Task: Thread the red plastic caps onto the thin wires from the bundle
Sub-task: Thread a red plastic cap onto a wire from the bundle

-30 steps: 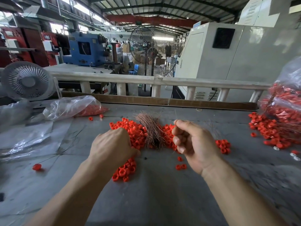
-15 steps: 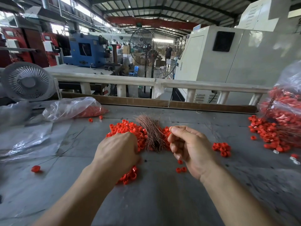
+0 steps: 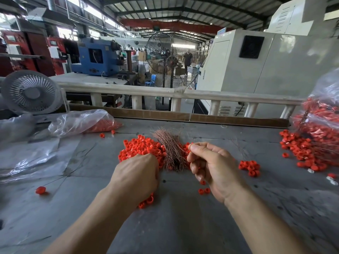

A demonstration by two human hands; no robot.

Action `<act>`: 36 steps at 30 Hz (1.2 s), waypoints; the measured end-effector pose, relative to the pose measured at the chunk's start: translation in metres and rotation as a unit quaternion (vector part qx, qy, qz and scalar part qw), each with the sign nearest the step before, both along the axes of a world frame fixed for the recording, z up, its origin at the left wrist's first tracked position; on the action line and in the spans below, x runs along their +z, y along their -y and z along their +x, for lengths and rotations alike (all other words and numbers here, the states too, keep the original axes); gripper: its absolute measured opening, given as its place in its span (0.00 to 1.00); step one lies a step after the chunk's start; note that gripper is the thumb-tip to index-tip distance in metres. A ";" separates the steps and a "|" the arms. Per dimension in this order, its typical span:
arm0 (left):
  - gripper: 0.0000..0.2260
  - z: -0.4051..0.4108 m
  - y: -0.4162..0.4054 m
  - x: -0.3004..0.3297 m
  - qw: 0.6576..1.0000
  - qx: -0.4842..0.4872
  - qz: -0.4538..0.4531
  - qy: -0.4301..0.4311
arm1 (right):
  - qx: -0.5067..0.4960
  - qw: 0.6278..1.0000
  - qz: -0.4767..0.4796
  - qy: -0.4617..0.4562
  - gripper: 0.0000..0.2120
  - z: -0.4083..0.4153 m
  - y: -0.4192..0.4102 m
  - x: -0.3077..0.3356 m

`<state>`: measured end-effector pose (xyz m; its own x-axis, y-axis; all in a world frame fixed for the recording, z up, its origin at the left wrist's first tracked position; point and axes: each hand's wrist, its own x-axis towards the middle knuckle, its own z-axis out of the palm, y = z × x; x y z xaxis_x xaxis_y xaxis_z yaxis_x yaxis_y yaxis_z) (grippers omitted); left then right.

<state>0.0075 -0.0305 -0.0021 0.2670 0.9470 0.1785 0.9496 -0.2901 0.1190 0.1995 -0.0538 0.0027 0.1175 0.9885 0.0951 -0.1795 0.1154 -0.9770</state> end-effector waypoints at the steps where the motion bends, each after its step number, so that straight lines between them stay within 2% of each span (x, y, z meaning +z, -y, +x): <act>1: 0.05 0.001 0.001 0.000 1.000 -0.006 -0.004 0.009 | 0.000 1.000 0.000 0.000 0.06 0.000 0.000 0.000; 10: 0.11 0.007 -0.001 -0.006 0.992 -0.018 -0.015 0.121 | 0.006 1.000 0.003 -0.001 0.07 0.000 -0.001 -0.002; 14: 0.10 0.009 -0.005 -0.004 0.980 -0.026 0.035 0.194 | 0.010 1.000 0.003 -0.003 0.10 0.000 -0.002 -0.004; 18: 0.11 0.016 -0.002 0.001 0.941 -0.066 0.051 0.327 | -0.001 1.000 0.001 0.017 0.11 -0.003 -0.004 -0.007; 23: 0.19 0.027 0.010 0.007 0.876 -0.146 0.039 0.457 | -0.014 1.000 0.001 0.026 0.05 -0.006 -0.004 -0.008; 29: 0.26 0.028 0.017 0.007 0.876 -0.173 0.050 0.447 | 0.017 1.000 0.005 0.021 0.05 -0.008 -0.002 -0.007; 36: 0.26 0.027 0.017 0.006 0.883 -0.170 0.096 0.426 | 0.031 0.999 0.008 -0.003 0.03 -0.009 0.000 -0.006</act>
<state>0.0348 -0.0475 0.0037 0.2212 0.7686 0.6003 0.3933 -0.6336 0.6663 0.1905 -0.0537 -0.0030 0.0570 0.9922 0.1105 -0.1925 0.1195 -0.9740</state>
